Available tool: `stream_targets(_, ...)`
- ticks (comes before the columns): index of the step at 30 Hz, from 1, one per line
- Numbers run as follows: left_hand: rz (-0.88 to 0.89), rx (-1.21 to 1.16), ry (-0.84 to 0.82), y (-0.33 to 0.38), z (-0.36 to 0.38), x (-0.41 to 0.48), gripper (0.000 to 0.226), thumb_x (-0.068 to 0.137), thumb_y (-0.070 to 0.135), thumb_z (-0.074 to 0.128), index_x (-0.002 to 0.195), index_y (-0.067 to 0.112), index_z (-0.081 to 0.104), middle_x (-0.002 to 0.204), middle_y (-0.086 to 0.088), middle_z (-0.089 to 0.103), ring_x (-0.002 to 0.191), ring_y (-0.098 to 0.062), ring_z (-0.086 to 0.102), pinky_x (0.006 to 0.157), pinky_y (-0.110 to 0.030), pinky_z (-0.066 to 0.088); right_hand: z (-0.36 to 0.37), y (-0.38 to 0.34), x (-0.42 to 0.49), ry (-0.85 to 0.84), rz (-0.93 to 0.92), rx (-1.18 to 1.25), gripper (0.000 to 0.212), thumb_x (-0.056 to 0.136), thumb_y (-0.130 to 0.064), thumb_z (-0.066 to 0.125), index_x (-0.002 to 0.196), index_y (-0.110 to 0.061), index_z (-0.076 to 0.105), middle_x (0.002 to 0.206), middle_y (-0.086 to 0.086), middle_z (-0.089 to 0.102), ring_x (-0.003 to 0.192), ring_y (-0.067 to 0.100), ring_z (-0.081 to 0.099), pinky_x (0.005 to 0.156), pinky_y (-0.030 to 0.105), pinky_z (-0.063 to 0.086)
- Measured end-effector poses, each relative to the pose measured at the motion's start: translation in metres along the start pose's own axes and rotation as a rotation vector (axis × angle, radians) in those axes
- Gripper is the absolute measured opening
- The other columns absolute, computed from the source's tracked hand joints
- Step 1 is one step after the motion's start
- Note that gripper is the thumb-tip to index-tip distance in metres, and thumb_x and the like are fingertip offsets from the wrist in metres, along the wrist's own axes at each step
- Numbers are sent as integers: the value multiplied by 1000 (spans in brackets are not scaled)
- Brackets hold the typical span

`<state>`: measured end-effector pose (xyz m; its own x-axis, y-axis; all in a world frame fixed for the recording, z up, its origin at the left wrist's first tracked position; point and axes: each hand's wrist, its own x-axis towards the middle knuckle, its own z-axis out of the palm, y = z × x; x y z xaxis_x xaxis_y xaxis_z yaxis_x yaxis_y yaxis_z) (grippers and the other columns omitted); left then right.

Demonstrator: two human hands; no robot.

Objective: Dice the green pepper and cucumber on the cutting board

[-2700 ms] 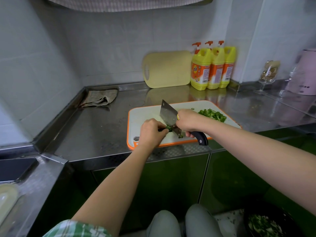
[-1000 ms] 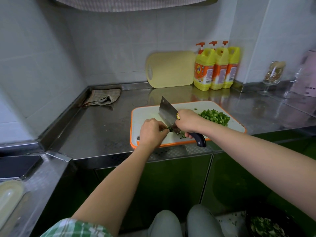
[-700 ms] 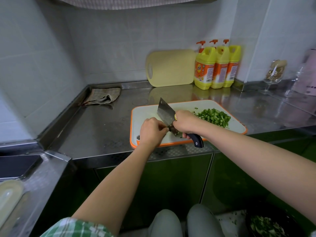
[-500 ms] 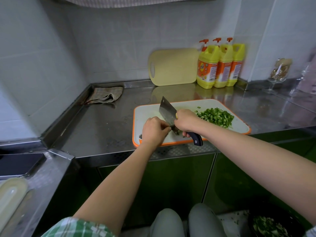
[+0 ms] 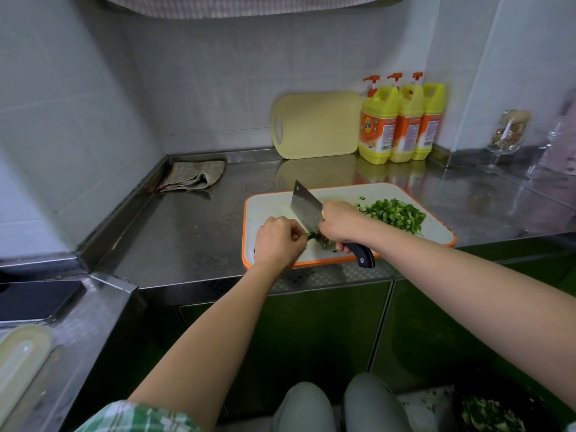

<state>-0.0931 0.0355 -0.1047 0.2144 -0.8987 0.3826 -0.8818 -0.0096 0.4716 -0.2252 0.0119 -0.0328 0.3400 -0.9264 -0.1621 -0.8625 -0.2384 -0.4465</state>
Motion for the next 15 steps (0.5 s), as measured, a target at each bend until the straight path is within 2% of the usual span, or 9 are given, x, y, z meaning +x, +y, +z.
stream_targets(6,-2,-14,-3,-1,3,3,14,86,23,64,89,16,76,86,-1,70,89,-18,51,68,-31,43,8,-5,8,39,33,18,29,99,-6,38,125,5,48,60,16,58,43,22,53,41,26,46)
stream_targets(11,-10,-23,27,-3,-3,-3,20,82,30,67,99,20,71,86,2,70,96,-17,51,78,-35,48,3,2,10,102,6,116,30,99,-6,36,127,1,45,62,15,58,41,20,53,35,23,42)
stream_targets(15,-14,28,18,-6,-8,-4,15,79,25,62,87,20,74,83,3,68,93,-19,52,75,-35,49,-10,2,4,61,-21,142,29,99,-9,35,125,1,44,65,16,59,47,24,56,41,27,47)
